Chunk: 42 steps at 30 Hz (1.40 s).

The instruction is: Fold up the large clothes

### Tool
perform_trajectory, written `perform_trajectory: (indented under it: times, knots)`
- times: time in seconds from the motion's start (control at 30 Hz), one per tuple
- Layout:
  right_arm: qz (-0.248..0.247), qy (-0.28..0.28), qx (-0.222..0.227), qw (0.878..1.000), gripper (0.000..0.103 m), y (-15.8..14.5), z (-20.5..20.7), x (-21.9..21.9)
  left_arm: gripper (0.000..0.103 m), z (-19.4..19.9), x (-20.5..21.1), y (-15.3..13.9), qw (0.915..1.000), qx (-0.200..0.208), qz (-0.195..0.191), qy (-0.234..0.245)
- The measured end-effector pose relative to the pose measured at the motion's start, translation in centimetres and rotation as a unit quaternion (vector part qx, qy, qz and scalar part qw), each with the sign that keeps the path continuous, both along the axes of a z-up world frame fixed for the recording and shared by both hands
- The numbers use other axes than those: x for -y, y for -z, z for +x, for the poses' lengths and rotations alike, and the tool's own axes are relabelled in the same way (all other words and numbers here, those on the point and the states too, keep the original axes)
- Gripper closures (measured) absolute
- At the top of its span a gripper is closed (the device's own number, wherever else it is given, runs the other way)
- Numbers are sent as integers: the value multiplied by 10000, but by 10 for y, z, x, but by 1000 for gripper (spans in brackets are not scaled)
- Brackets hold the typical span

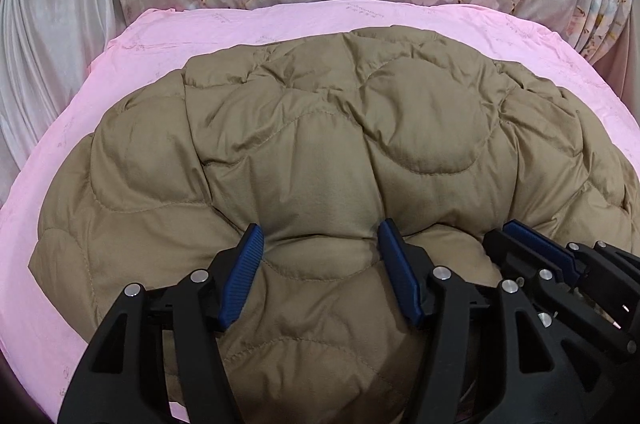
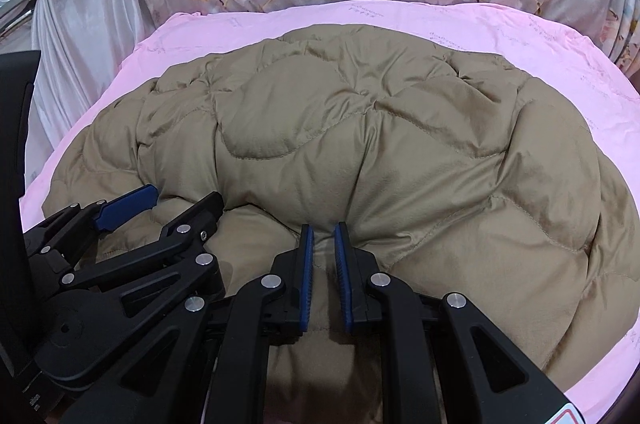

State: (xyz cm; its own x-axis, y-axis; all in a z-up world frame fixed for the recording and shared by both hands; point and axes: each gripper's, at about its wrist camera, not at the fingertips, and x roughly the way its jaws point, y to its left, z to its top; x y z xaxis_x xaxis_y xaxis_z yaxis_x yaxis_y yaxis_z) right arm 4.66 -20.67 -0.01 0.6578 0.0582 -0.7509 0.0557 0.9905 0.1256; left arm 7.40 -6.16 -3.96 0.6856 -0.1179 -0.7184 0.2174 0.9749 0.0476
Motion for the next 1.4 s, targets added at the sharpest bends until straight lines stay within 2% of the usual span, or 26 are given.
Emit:
perform_trajectory:
  times: [0.2,0.37,0.4,0.47,0.53,0.63,0.67,0.73,0.77,0.87,1.0,1.03,1.07,1.1,1.17,1.23,1.27,1.4]
  knots:
    - [-18,-13,-16,10000,89,0,2,0,46,2,-1,-1,10000,-1,-27,-6]
    - [-47,-31,31,10000,90,-1,1,0,44,-14,-36,-20,9968,-4,-789,-148]
    - [-61,-35,47,10000,90,-2,0,0,42,-20,-46,-25,9960,-2,-860,-223]
    - [-118,-36,67,9999,90,-5,-2,-3,29,-30,-71,-35,9940,15,-1023,-396]
    - [-109,13,46,9999,90,-12,-4,-7,22,-37,-106,-42,9895,-60,-1246,-724]
    - [516,-51,31,9987,88,-25,-10,-11,18,-35,-156,-34,9767,-415,-1621,-1345]
    - [574,-101,58,9983,89,-29,-12,-14,18,-31,-170,-27,9704,-577,-1799,-1503]
    - [523,-246,89,9983,89,-35,-16,-25,18,-23,-194,-12,9563,-853,-2157,-1782]
    - [501,-336,66,9982,89,-35,-17,-30,18,-18,-202,-5,9474,-981,-2464,-1794]
    - [326,-418,-29,9986,88,-29,-17,-41,16,-5,-208,7,9297,-1169,-3058,-1689]
    - [382,-371,-115,9985,89,-18,-15,-39,12,10,-200,9,9241,-1096,-3301,-1581]
    - [412,-358,-120,9984,89,-17,-15,-38,16,14,-199,8,9212,-1092,-3393,-1563]
    - [433,-356,-123,9984,89,-16,-14,-37,28,18,-196,7,9191,-1115,-3458,-1524]
    - [436,-356,-120,9983,89,-15,-14,-37,33,21,-193,3,9201,-1104,-3445,-1502]
    - [388,-354,-120,9985,89,-13,-14,-38,65,20,-188,-10,9283,-942,-3281,-1475]
    - [357,-346,-136,9987,89,-11,-14,-40,78,14,-183,-34,9389,-648,-3145,-1241]
    - [363,-336,-139,9987,89,-10,-13,-40,83,9,-178,-50,9418,-484,-3160,-1041]
    - [417,-287,-146,9986,89,-9,-12,-41,89,-8,-152,-104,9511,-23,-3072,-330]
